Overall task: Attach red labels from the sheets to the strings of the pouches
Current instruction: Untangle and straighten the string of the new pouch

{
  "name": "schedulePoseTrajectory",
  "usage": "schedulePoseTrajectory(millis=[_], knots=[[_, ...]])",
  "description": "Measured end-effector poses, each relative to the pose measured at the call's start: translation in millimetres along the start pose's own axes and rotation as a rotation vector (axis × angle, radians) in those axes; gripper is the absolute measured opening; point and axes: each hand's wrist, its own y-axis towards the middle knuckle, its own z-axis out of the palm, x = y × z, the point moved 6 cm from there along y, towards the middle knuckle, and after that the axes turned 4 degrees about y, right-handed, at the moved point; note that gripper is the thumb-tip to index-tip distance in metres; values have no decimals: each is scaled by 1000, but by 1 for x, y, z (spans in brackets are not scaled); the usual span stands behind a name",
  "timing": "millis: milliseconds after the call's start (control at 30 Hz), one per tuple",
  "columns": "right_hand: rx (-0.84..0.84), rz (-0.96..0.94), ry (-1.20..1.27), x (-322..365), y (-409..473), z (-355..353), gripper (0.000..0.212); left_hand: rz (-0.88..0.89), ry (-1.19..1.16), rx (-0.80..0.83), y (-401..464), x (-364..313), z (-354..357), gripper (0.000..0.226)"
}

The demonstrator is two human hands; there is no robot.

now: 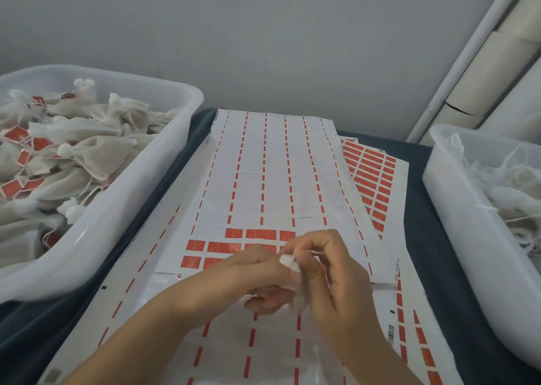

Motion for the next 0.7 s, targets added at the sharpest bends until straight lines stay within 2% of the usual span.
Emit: schedulePoseTrajectory(millis=[67,133,200,267,467,700], knots=[[-95,37,-63,-6,1,-8,10,143,-86,24,2,-6,0,34],[-182,124,-51,-14,3,-16,6,276,-118,-67,0,-14,-7,32],[-211,218,4,-21,4,-20,9,372,-134,-176,0,-12,-13,26],[-198,273,77,-24,5,-21,12,438,-103,-191,2,-9,-11,28],[-29,391,322,-29,9,-14,31,486,-107,-161,0,-9,-6,24],[63,361,223,-30,9,-13,18,455,-127,-220,0,-9,-10,23]])
